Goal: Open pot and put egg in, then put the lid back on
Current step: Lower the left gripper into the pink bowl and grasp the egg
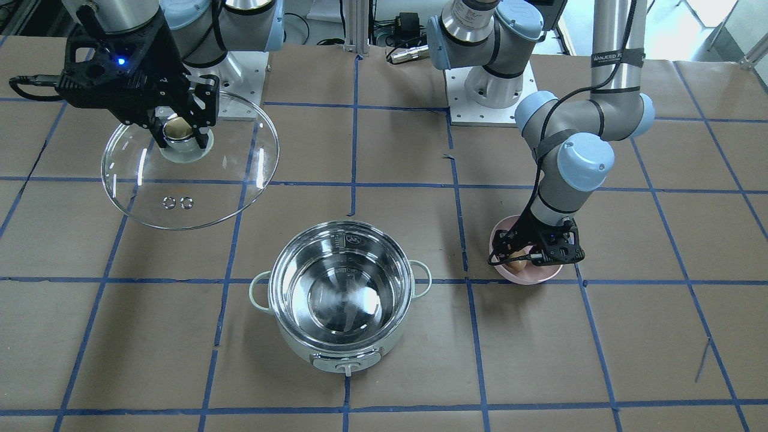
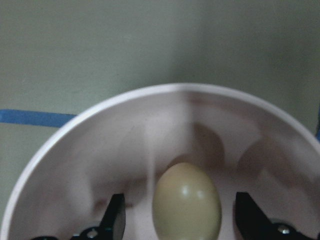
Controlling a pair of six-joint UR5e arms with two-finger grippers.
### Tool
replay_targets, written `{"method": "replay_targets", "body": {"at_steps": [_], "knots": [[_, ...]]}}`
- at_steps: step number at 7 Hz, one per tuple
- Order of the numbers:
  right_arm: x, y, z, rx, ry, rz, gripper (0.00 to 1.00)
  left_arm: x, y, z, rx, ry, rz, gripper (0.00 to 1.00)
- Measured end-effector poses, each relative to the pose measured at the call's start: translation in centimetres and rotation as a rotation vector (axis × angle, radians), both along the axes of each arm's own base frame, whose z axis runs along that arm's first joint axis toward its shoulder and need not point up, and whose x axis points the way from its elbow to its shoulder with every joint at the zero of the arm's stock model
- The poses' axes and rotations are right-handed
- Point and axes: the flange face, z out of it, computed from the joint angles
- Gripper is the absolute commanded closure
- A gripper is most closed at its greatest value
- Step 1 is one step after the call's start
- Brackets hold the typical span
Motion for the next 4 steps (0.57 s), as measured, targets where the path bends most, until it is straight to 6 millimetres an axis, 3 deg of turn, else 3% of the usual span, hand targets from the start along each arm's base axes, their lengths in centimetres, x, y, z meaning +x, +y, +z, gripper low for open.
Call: {"method": "replay_targets", "body": {"at_steps": [4], "knots": [[0.0,0.0,0.0,0.0,0.0,0.0,0.97,-0.02,0.04,0.01,-0.001,0.0,0.0,0.71]]}}
